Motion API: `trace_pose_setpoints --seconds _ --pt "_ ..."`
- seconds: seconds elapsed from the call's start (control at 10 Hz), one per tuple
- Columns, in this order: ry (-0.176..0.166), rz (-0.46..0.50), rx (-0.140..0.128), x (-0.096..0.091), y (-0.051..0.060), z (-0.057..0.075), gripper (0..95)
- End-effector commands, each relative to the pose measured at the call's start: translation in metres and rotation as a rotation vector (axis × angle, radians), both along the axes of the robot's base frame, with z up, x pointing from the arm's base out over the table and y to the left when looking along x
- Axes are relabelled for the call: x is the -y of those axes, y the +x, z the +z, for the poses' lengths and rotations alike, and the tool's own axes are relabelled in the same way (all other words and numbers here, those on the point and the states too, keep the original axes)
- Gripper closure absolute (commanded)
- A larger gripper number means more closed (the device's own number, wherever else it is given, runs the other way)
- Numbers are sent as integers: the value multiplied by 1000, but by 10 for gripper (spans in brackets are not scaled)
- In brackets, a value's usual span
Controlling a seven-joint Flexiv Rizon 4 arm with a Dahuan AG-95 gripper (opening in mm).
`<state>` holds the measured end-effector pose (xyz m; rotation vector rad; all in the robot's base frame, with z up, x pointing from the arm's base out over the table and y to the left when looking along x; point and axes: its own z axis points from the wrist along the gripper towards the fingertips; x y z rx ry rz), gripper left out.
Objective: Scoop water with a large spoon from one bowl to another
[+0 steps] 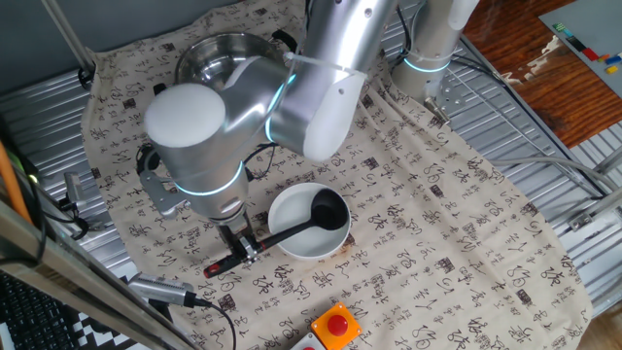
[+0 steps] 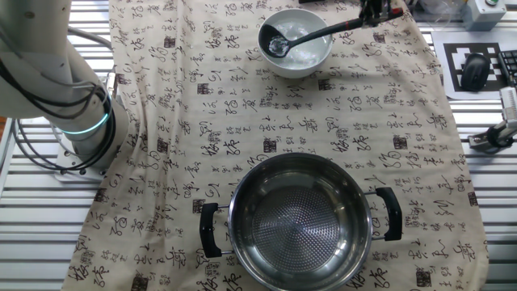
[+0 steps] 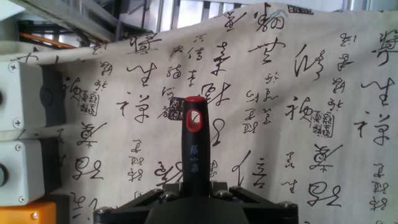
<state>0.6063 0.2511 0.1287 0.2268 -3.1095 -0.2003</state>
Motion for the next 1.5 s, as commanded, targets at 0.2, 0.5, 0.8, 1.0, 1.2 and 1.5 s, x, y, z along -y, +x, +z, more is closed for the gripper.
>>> trace_pose_setpoints --seconds 0.2,0.5,0.8,1.0,1.2,1.5 --pt "11 0 -14 -3 -1 11 950" --pt "28 2 -27 -7 -4 23 950" --pt "43 7 -27 -9 -3 30 950" --pt "63 18 -27 -7 -1 38 950" --pt "70 30 -29 -5 0 43 950" --pt "74 40 -28 -4 -2 48 950"
